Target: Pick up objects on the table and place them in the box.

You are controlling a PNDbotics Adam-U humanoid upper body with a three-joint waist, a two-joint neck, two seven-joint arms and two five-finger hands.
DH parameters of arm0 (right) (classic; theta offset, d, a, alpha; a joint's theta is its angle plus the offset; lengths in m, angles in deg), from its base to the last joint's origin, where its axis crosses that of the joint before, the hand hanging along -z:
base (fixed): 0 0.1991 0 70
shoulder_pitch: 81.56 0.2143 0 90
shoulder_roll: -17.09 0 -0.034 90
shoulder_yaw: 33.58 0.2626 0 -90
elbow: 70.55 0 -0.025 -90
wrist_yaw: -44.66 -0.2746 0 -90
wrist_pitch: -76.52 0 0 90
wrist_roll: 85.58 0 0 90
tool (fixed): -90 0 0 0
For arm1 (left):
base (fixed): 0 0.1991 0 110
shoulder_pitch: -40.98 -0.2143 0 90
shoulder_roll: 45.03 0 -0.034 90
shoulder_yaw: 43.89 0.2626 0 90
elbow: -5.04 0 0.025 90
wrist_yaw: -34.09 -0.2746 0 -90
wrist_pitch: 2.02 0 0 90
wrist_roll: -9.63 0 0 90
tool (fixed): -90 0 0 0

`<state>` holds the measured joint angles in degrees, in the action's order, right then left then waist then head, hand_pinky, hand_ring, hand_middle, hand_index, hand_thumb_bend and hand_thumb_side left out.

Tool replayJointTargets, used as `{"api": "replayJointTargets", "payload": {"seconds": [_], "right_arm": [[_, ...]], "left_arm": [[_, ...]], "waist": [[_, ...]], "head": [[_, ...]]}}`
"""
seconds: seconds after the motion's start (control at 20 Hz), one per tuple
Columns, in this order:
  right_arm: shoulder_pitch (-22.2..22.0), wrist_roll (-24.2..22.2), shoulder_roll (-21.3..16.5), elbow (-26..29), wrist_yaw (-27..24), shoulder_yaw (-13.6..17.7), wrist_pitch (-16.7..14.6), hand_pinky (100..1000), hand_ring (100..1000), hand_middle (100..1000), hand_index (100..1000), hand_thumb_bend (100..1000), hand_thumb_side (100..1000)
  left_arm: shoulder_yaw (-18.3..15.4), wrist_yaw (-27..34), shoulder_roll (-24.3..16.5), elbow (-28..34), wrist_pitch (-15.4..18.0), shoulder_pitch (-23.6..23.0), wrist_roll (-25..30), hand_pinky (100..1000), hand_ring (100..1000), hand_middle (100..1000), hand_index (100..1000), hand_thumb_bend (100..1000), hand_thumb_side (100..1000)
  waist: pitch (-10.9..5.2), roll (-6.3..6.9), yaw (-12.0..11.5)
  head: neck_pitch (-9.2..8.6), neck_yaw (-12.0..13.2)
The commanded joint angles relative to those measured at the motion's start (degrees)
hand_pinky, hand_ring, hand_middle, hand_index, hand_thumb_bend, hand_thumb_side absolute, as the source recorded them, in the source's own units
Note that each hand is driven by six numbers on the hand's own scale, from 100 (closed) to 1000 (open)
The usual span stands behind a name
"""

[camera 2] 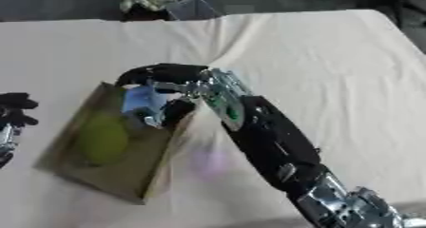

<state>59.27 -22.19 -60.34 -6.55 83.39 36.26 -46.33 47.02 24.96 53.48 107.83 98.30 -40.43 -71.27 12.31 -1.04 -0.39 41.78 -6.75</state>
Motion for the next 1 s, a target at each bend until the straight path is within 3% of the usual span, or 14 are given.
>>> {"api": "replayJointTargets", "payload": {"seconds": [0.05, 0.5, 0.9, 1.0], "right_arm": [[0.7, -1.0, -2.2, 5.4, -4.7, 0.5, 1.1, 1000, 1000, 968, 1000, 100, 387], [-1.7, -4.3, -6.2, 18.9, -15.6, 2.9, 5.5, 1000, 1000, 977, 1000, 100, 231], [-5.3, -1.7, -9.9, 29.4, -16.5, 7.4, 5.9, 946, 1000, 985, 1000, 100, 269], [-6.5, -0.3, -10.7, 31.4, -16.0, 8.4, 5.9, 943, 1000, 987, 1000, 100, 211]], "left_arm": [[-0.6, 0.1, -0.9, 0.8, 0.0, 0.2, -0.5, 606, 736, 628, 765, 100, 511], [-0.9, 0.5, -1.1, 0.8, -0.1, 0.0, -1.5, 605, 742, 638, 768, 100, 532], [-0.9, 0.1, -1.1, 0.7, 0.1, -0.3, -1.0, 605, 742, 636, 767, 100, 541], [-1.0, 0.0, -1.1, 0.7, 0.2, -0.3, -0.9, 605, 742, 636, 767, 100, 541]], "waist": [[-1.15, 0.10, 0.1], [-1.34, 0.07, 0.9], [-1.58, -0.06, 1.7], [-1.57, -0.02, 1.8]], "head": [[0.11, 0.3], [0.44, 0.7], [0.63, 1.3], [0.62, 1.4]]}}
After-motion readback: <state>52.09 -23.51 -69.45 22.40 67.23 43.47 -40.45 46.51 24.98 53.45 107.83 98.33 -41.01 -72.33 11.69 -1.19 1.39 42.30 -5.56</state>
